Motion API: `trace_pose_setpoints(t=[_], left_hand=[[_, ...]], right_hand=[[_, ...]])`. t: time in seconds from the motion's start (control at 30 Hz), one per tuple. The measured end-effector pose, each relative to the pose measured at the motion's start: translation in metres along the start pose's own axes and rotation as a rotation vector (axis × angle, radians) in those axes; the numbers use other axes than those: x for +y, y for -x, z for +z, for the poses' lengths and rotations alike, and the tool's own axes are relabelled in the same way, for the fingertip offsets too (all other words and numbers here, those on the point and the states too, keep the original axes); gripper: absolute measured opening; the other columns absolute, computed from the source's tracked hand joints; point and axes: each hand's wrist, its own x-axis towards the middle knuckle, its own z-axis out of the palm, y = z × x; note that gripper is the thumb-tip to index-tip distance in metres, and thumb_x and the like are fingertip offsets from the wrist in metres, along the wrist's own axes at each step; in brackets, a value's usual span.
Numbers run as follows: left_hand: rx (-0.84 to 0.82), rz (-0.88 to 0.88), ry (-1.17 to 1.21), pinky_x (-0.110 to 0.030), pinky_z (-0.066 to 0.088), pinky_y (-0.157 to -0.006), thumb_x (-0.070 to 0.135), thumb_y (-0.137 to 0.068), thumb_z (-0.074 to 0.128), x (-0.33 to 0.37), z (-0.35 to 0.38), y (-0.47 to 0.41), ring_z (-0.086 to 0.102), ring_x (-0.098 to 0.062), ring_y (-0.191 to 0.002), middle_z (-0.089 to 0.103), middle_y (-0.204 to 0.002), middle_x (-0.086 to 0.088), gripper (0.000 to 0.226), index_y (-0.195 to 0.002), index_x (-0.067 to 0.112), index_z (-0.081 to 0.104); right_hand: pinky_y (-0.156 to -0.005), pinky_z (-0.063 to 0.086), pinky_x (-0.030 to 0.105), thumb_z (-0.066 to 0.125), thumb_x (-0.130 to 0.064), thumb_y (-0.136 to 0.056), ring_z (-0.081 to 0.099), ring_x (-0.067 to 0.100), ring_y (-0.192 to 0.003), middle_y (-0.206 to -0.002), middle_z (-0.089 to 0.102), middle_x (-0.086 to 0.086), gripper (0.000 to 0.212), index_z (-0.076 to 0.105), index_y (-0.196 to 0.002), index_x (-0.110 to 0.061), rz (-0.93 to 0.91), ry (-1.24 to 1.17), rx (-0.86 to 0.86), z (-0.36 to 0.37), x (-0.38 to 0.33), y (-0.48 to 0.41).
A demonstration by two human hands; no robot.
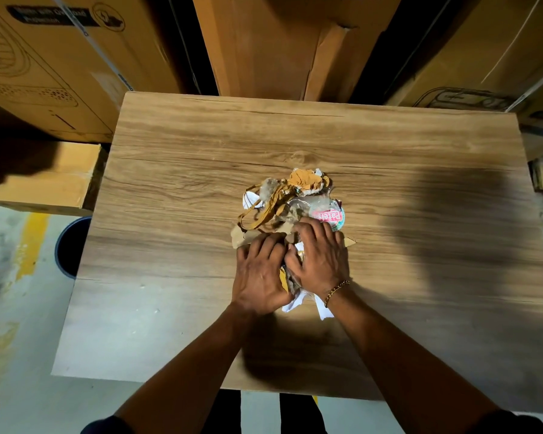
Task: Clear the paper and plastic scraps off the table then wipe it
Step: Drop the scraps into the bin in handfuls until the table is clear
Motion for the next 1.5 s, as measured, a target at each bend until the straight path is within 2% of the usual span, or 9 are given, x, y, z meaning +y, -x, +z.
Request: trace_pose_setpoints(t=[0.1, 0.27, 0.4, 0.53, 0.6, 0.9, 1.17, 1.3, 1.5], left_hand=[[-0.017, -0.034, 0.024, -0.046, 0.041, -0.092, 0.063, -0.073, 0.062, 0.0, 0.0, 0.0, 0.053, -0.03, -0.12, 0.059, -0.133, -0.008, 0.074, -0.127, 0.012, 0.06], [-0.074, -0.064, -0.014, -0.044, 0.035, -0.095, 0.068, -0.068, 0.063, 0.001, -0.001, 0.0, 0.047, -0.031, -0.123, 0.054, -0.14, -0.011, 0.091, -0.142, 0.014, 0.054], [-0.072, -0.03, -0.102, -0.046, 0.033, -0.095, 0.07, -0.065, 0.068, -0.001, 0.001, 0.002, 0.051, -0.03, -0.116, 0.059, -0.135, -0.005, 0.088, -0.136, 0.02, 0.058], [-0.03, 0.045, -0.085, -0.057, 0.037, -0.107, 0.072, -0.069, 0.062, -0.007, 0.0, -0.003, 0.053, -0.035, -0.109, 0.062, -0.125, -0.01, 0.084, -0.129, 0.014, 0.064], [-0.022, 0.073, -0.059, -0.055, 0.042, -0.104, 0.069, -0.07, 0.063, -0.01, 0.0, -0.005, 0.055, -0.035, -0.105, 0.062, -0.121, -0.012, 0.081, -0.127, 0.012, 0.064], [-0.131, 0.033, -0.023, -0.043, 0.041, -0.088, 0.073, -0.067, 0.06, -0.011, -0.001, -0.008, 0.048, -0.03, -0.118, 0.051, -0.147, -0.012, 0.095, -0.141, 0.013, 0.055], [-0.049, 0.094, 0.005, -0.043, 0.043, -0.081, 0.06, -0.071, 0.064, -0.011, 0.003, -0.005, 0.052, -0.028, -0.1, 0.061, -0.118, -0.01, 0.074, -0.128, 0.013, 0.056], [-0.054, 0.07, 0.058, -0.042, 0.048, -0.08, 0.049, -0.072, 0.072, -0.012, 0.004, -0.006, 0.057, -0.028, -0.099, 0.061, -0.113, -0.009, 0.07, -0.128, 0.01, 0.059], [-0.045, 0.015, 0.13, -0.037, 0.05, -0.08, 0.039, -0.069, 0.084, -0.007, 0.004, -0.006, 0.059, -0.026, -0.093, 0.061, -0.109, -0.01, 0.068, -0.125, 0.006, 0.062]], right_hand=[[-0.086, 0.045, 0.044, 0.053, -0.042, -0.085, 0.054, 0.025, -0.115, -0.136, 0.056, -0.003, 0.053, 0.056, -0.136, -0.026, -0.003, 0.041, -0.09, -0.001, 0.0, -0.001], [-0.083, 0.044, 0.044, 0.052, -0.042, -0.085, 0.053, 0.026, -0.108, -0.13, 0.056, -0.002, 0.034, 0.062, -0.111, -0.022, -0.008, 0.064, -0.094, -0.003, -0.001, -0.003], [-0.081, 0.043, 0.043, 0.05, -0.041, -0.085, 0.051, 0.024, -0.11, -0.14, 0.057, -0.004, 0.027, 0.059, -0.098, -0.02, -0.031, 0.068, -0.07, -0.001, 0.0, -0.002], [-0.081, 0.041, 0.042, 0.053, -0.038, -0.084, 0.053, 0.024, -0.106, -0.131, 0.063, -0.005, 0.021, 0.058, -0.093, -0.02, -0.04, 0.046, -0.044, 0.0, 0.0, -0.003], [-0.079, 0.04, 0.042, 0.054, -0.036, -0.084, 0.053, 0.024, -0.1, -0.122, 0.063, -0.004, 0.02, 0.057, -0.093, -0.019, -0.042, 0.048, -0.026, 0.0, 0.0, -0.003], [-0.085, 0.043, 0.043, 0.048, -0.046, -0.083, 0.051, 0.024, -0.111, -0.123, 0.056, -0.001, 0.066, 0.048, -0.144, -0.021, 0.053, 0.062, -0.163, -0.004, -0.002, -0.008], [-0.091, 0.043, 0.044, 0.048, -0.048, -0.082, 0.051, 0.027, -0.121, -0.141, 0.051, 0.004, 0.074, 0.038, -0.15, -0.022, 0.091, 0.032, -0.156, -0.004, -0.004, -0.007], [-0.089, 0.045, 0.045, 0.051, -0.047, -0.079, 0.052, 0.028, -0.118, -0.135, 0.053, 0.005, 0.068, 0.048, -0.141, -0.021, 0.116, 0.003, -0.111, -0.003, -0.003, -0.006], [-0.081, 0.042, 0.047, 0.05, -0.042, -0.083, 0.051, 0.028, -0.098, -0.099, 0.057, 0.001, 0.029, 0.06, -0.099, -0.021, 0.1, 0.089, -0.036, 0.001, -0.002, -0.004]])
